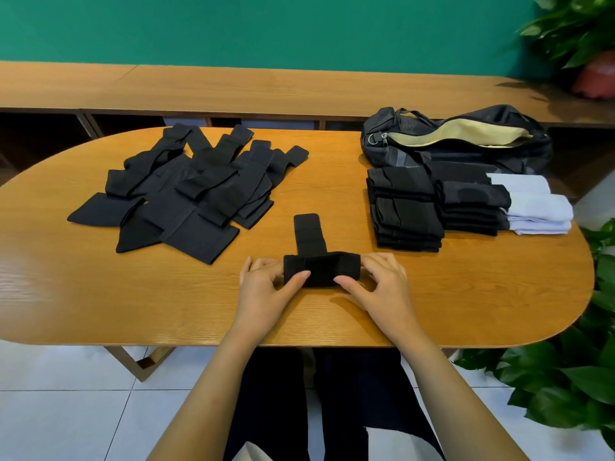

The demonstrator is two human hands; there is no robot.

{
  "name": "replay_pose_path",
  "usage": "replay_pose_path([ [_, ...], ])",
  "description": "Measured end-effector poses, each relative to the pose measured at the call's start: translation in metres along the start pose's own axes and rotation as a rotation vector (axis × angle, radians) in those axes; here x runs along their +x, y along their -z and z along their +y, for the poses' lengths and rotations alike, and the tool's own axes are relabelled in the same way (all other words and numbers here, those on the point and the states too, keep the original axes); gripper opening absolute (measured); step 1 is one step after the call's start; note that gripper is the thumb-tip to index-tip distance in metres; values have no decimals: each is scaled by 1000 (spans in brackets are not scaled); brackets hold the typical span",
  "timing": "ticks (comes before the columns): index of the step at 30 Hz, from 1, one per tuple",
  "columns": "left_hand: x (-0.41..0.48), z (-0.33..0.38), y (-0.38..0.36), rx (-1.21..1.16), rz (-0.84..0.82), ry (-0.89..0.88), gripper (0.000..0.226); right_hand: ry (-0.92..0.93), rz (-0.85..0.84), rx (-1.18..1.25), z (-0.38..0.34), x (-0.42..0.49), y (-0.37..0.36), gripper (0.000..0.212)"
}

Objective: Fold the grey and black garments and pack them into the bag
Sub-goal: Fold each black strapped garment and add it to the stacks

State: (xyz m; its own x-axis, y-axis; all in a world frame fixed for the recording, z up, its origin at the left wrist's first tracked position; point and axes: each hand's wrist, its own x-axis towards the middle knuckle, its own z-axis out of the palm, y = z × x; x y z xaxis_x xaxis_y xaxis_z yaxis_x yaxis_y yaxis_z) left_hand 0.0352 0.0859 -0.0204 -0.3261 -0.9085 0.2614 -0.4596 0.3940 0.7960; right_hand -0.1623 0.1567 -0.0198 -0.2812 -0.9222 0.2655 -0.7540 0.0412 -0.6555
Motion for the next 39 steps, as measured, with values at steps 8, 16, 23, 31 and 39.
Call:
replay_pose_path([
  [8, -1, -1, 0, 87, 60, -18, 8, -52, 50, 55, 0, -1, 0, 10],
  [16, -1, 1, 0, 63, 137, 37, 55, -83, 80, 16, 4, -1, -2, 23],
  [23, -1, -2, -3, 176, 131, 20, 58, -60, 120, -17, 3, 0, -4, 28],
  [31, 0, -2, -2, 270, 23, -118, 51, 94, 161, -92, 3, 0, -5, 31],
  [39, -1, -2, -3, 305, -99, -187, 55, 157, -10, -248, 1, 0, -7, 48],
])
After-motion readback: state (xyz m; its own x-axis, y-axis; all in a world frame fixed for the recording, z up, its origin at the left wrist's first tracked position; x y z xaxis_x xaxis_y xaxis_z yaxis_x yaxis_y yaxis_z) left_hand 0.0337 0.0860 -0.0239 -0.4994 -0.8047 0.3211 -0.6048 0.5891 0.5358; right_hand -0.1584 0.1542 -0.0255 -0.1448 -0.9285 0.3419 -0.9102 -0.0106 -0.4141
